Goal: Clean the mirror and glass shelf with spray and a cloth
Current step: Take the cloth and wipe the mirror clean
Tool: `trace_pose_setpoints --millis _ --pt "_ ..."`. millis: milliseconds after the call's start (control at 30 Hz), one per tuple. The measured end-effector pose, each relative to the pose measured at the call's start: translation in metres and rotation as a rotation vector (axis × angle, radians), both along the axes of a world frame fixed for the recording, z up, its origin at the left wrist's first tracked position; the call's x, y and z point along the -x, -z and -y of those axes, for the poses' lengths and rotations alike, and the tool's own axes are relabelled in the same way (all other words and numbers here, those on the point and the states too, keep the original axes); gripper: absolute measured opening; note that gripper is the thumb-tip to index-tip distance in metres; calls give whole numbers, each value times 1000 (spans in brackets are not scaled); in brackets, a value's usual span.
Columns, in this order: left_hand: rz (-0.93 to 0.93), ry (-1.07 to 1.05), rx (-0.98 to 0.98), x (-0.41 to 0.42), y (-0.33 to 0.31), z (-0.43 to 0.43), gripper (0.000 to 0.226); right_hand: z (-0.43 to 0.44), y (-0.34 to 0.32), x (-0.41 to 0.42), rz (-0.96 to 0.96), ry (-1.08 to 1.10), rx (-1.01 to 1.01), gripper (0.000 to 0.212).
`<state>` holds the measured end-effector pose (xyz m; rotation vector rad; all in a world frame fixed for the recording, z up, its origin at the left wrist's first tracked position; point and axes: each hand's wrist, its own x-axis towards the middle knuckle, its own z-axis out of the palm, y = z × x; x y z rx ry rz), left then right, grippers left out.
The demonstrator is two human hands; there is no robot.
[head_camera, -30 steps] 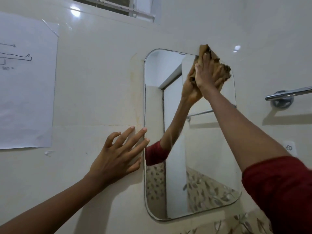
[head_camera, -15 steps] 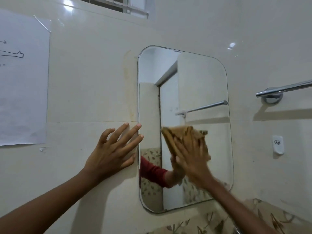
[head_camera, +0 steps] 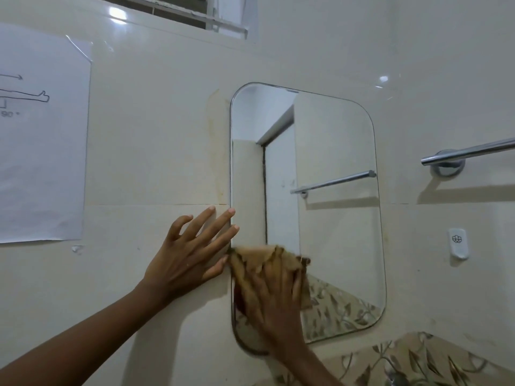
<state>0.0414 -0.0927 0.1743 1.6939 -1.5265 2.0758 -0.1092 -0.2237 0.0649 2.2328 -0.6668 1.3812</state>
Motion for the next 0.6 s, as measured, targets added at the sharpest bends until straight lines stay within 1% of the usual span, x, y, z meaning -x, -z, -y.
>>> trace_pose_setpoints --millis 100,167,200,267,333,433,533,600 --pt "-44 24 8 1 -1 0 59 -3 -68 -9 135 -17 -70 53" --pt "-52 22 9 1 -1 0 59 0 -119 -9 195 -104 -131 51" --pt "-47 16 6 0 -1 0 59 2 -146 -9 245 -140 -147 52" --pt "-22 -3 -1 0 -1 0 57 5 -197 -7 295 -138 -140 52" --pt "5 -17 0 -1 -1 0 55 8 -246 -5 284 -132 -126 51" --pt "30 -16 14 -2 -2 1 53 9 -306 0 252 -185 -123 51" --pt "47 -6 31 -3 -1 2 53 7 -336 -3 221 -216 -89 52" --pt "58 -7 45 -3 -1 3 53 4 -336 -7 205 -206 -79 52"
